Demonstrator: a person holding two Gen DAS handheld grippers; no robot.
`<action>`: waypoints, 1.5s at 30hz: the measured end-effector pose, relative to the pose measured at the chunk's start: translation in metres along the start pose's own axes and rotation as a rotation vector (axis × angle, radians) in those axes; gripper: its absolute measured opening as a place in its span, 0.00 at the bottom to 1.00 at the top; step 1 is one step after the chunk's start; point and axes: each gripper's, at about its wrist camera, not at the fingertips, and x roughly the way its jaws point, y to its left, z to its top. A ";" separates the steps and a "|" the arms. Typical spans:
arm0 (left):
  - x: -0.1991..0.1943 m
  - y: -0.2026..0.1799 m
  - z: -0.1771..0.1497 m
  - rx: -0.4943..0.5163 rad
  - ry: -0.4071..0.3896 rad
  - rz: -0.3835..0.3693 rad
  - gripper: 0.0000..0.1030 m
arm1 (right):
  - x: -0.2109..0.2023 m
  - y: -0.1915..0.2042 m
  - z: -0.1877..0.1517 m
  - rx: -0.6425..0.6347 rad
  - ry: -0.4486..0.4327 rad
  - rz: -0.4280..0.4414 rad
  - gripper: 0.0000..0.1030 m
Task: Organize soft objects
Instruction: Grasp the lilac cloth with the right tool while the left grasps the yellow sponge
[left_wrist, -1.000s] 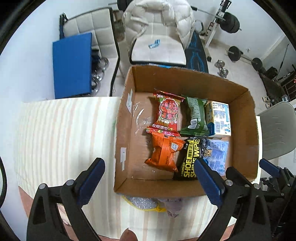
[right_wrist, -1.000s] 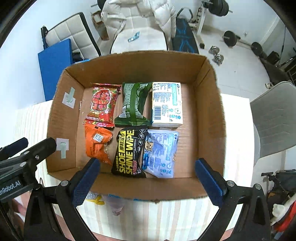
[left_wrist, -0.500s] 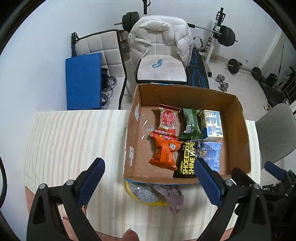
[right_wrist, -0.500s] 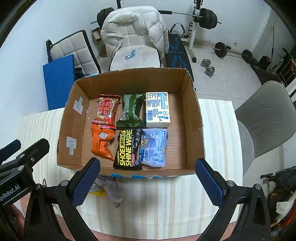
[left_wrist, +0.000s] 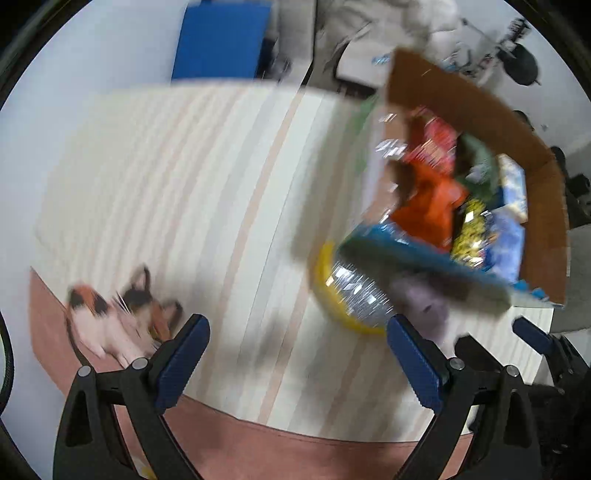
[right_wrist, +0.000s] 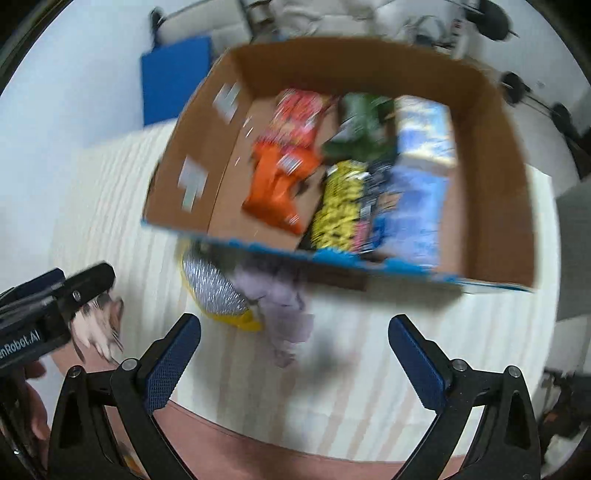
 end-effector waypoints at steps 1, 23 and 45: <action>0.009 0.005 -0.003 -0.018 0.016 -0.020 0.95 | 0.018 0.009 -0.002 -0.035 0.018 -0.023 0.96; 0.123 -0.041 -0.006 -0.004 0.238 -0.051 0.95 | 0.107 0.013 -0.063 0.158 0.230 0.127 0.44; 0.115 -0.012 -0.083 0.096 0.209 0.051 0.50 | 0.113 -0.030 -0.113 0.258 0.289 0.020 0.59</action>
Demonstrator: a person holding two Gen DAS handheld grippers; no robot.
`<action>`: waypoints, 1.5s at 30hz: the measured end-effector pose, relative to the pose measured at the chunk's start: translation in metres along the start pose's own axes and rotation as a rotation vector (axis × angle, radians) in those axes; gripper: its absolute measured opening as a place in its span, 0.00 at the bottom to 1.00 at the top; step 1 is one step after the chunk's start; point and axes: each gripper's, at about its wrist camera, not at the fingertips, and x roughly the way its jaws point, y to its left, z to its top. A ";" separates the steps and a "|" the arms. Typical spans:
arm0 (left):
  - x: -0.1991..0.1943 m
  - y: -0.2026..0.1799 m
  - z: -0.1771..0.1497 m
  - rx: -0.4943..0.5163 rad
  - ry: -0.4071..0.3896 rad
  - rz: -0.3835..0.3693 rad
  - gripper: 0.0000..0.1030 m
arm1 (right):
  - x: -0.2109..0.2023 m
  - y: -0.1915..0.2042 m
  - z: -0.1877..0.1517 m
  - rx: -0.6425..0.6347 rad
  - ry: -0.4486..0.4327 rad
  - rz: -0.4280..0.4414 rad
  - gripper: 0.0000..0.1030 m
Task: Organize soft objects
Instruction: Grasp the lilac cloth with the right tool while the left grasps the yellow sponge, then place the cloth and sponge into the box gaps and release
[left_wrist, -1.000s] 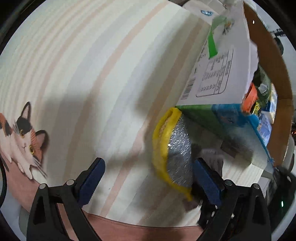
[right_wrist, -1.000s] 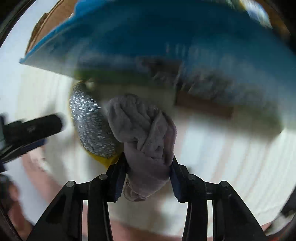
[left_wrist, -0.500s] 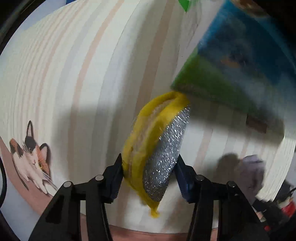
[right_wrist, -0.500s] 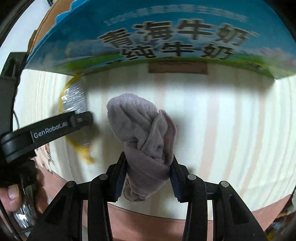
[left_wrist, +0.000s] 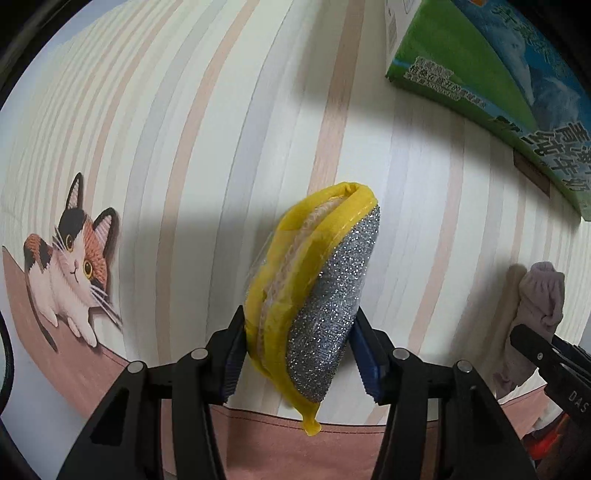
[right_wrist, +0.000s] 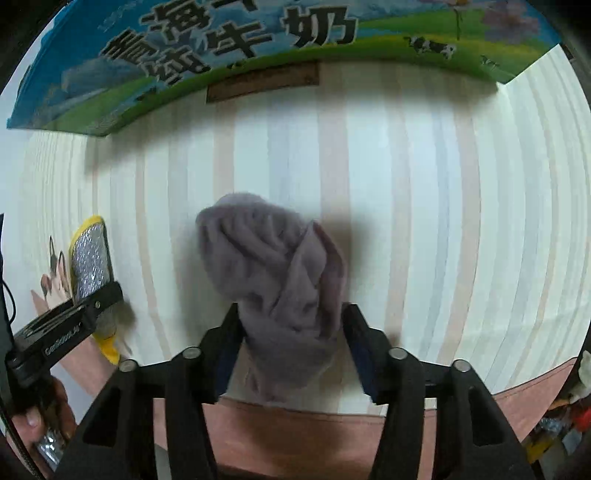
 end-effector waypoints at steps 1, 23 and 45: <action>-0.002 0.013 0.014 0.000 -0.001 -0.006 0.50 | 0.000 0.001 0.001 0.004 -0.011 -0.012 0.59; -0.170 -0.068 0.005 0.143 -0.236 -0.204 0.43 | -0.116 0.003 -0.009 -0.068 -0.157 0.094 0.39; -0.123 -0.104 0.201 0.168 -0.056 0.022 0.44 | -0.169 -0.061 0.192 -0.001 -0.235 -0.164 0.39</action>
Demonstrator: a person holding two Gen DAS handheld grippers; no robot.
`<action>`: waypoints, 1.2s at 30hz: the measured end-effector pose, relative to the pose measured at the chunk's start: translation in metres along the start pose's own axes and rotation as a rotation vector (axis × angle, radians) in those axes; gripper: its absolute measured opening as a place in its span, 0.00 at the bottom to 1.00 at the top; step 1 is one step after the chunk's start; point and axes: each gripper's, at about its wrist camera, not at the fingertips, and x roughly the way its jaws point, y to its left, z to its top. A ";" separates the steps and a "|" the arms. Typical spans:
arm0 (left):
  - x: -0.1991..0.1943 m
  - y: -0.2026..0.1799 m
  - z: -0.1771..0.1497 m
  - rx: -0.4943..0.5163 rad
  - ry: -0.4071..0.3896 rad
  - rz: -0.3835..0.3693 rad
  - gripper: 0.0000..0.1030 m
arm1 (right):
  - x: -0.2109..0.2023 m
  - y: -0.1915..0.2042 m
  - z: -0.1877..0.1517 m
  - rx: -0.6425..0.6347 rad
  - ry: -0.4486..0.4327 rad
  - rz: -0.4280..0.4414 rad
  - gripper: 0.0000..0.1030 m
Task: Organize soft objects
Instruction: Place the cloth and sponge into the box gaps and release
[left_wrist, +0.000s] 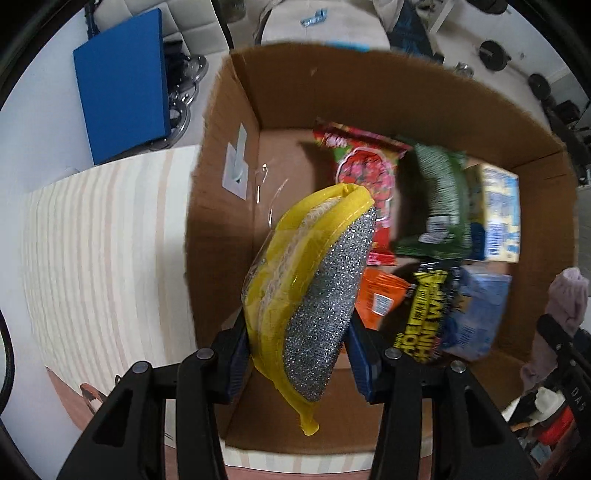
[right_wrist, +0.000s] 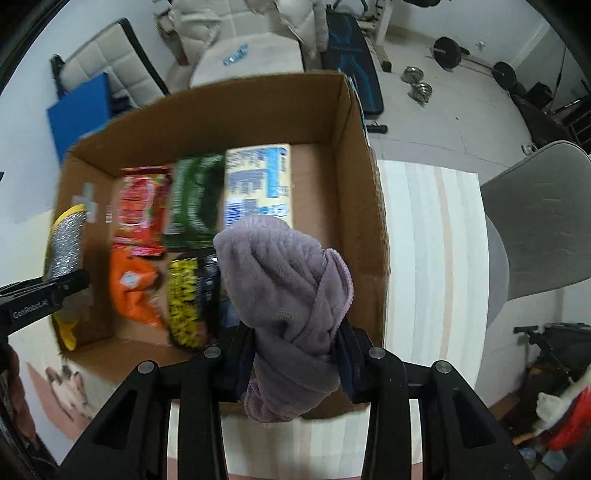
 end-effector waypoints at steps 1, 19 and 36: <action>0.006 0.000 0.001 0.006 0.013 0.009 0.45 | 0.006 -0.001 0.002 0.002 0.010 -0.011 0.39; -0.013 0.003 -0.024 -0.036 -0.096 -0.064 0.97 | 0.009 0.000 0.006 0.013 0.038 0.005 1.00; -0.067 -0.005 -0.066 -0.030 -0.276 -0.019 0.97 | -0.019 0.008 -0.032 -0.013 -0.060 -0.009 1.00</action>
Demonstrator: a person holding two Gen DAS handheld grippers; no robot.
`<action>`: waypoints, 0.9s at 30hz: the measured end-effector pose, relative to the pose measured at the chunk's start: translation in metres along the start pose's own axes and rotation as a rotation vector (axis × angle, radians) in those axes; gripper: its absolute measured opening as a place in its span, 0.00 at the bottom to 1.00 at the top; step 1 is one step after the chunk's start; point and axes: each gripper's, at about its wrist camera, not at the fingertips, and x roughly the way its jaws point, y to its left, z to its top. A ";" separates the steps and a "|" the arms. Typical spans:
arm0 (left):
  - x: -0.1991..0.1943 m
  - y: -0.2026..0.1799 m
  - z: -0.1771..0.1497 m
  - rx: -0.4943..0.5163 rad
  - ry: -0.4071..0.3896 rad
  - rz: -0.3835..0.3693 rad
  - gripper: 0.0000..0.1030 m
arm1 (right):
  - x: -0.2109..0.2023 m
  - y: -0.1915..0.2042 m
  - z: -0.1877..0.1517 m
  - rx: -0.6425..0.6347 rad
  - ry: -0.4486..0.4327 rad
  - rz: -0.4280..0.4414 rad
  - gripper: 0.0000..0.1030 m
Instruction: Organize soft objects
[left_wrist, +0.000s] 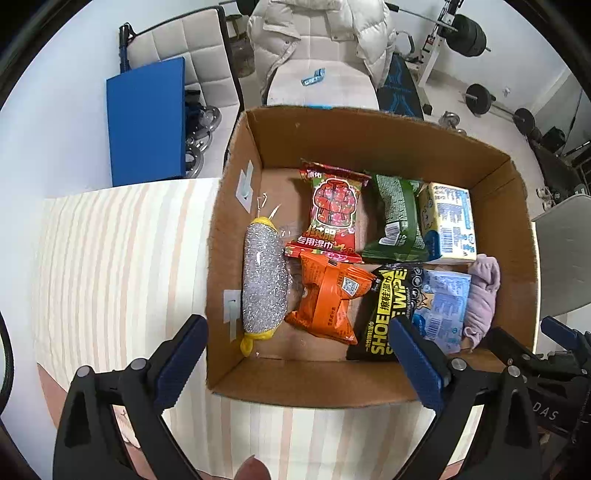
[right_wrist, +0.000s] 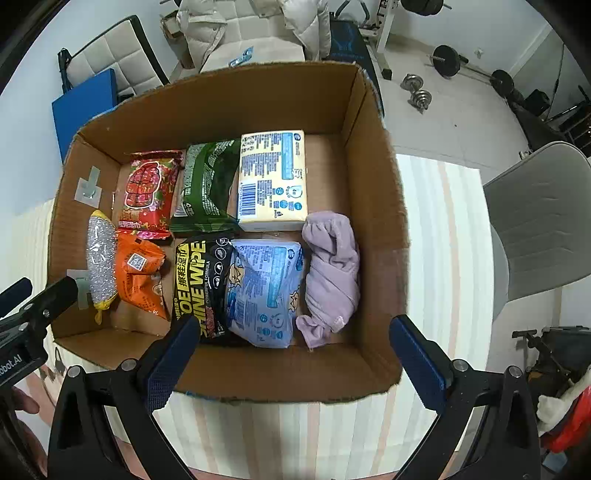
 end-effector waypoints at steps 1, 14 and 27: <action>-0.004 0.000 -0.002 -0.003 -0.006 -0.003 0.97 | -0.003 0.000 -0.001 0.000 -0.004 0.001 1.00; -0.111 -0.011 -0.063 0.002 -0.188 -0.012 0.97 | -0.109 -0.006 -0.061 -0.016 -0.190 0.029 1.00; -0.211 -0.011 -0.133 0.026 -0.307 -0.004 0.97 | -0.225 -0.013 -0.148 -0.024 -0.360 0.086 1.00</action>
